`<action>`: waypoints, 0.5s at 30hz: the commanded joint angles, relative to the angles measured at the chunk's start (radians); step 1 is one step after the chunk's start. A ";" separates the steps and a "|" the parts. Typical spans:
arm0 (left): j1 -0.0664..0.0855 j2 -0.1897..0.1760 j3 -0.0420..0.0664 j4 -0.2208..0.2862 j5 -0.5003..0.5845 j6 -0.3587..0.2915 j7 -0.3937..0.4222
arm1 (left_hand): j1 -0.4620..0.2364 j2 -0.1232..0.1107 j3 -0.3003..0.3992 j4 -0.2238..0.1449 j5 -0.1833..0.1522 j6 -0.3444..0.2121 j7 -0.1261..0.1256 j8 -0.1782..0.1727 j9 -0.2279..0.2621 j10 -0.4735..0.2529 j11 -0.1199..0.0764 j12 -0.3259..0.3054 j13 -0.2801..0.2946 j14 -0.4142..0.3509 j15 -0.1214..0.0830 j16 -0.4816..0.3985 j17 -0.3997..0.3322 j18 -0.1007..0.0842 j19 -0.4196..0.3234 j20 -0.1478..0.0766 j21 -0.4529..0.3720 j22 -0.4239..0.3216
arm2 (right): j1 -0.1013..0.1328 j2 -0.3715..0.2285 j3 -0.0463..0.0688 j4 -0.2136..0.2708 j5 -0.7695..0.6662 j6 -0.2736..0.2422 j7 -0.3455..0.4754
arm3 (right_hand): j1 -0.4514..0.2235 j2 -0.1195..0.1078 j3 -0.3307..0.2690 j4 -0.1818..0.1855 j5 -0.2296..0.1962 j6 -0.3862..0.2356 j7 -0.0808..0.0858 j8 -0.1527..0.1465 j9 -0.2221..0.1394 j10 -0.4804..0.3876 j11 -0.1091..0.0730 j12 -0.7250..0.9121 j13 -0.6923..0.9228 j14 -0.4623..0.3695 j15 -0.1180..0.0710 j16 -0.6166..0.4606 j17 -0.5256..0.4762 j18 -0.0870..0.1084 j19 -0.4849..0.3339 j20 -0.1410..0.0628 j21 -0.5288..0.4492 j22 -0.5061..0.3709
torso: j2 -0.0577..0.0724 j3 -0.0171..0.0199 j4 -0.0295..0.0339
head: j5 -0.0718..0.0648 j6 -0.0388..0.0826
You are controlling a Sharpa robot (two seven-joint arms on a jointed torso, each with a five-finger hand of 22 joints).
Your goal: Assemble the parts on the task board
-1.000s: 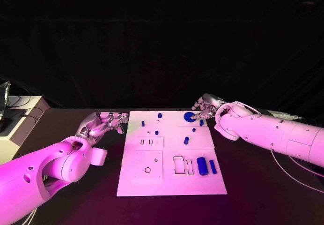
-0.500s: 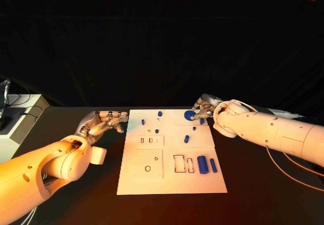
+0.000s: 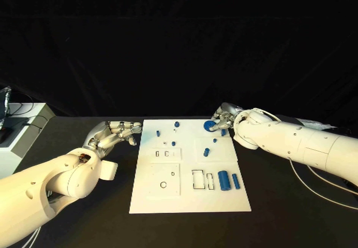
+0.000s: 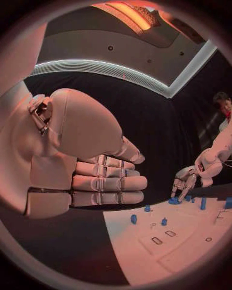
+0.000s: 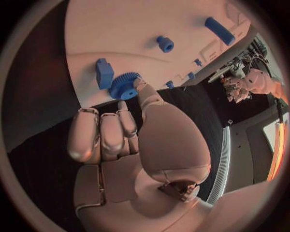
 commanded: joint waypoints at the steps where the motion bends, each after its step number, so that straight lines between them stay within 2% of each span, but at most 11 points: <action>1: 0.000 0.001 0.001 0.002 -0.003 0.018 0.010 | -0.001 -0.009 0.008 0.000 0.001 -0.007 0.002 0.002 0.001 -0.008 0.000 0.004 0.001 -0.008 0.002 0.004 -0.001 0.019 -0.007 -0.001 0.005 -0.002 | 0.000 0.008 0.000 -0.015 0.013 0.033 0.000 | -0.013 0.003 0.001 0.007 0.007 -0.007 0.005 0.002 0.001 0.000 -0.004 -0.007 0.027 0.001 0.007 0.005 0.002 0.009 0.052 0.004 0.007 0.163 | 0.000 -0.0002 0.0005 | -0.001 -0.002; 10: 0.000 0.000 0.001 0.003 -0.004 0.019 0.007 | 0.000 -0.008 0.009 0.001 0.001 -0.008 0.002 0.002 0.001 -0.009 0.000 0.004 0.001 -0.009 0.003 0.007 -0.003 0.019 -0.008 -0.001 0.007 -0.003 | 0.000 0.022 0.000 -0.032 0.025 0.073 0.001 | -0.023 0.009 0.001 0.010 0.024 -0.004 0.004 0.002 0.001 0.001 -0.005 -0.007 0.028 0.002 0.006 0.005 0.005 0.008 0.052 0.004 0.010 0.164 | 0.001 0.0006 -0.0002 | 0.005 -0.008; 15: 0.000 -0.001 0.001 0.003 -0.005 0.019 0.005 | 0.000 -0.008 0.009 0.001 0.001 -0.008 0.002 0.002 0.001 -0.009 0.000 0.004 0.001 -0.009 0.003 0.007 -0.003 0.019 -0.008 -0.001 0.007 -0.003 | 0.000 0.022 0.000 -0.032 0.026 0.085 0.002 | -0.025 0.033 0.007 -0.010 0.049 0.015 0.000 0.002 0.001 0.004 -0.009 -0.007 0.031 0.002 0.003 0.004 0.008 0.007 0.051 0.001 0.013 0.164 | 0.000 0.0004 -0.0019 | 0.006 -0.011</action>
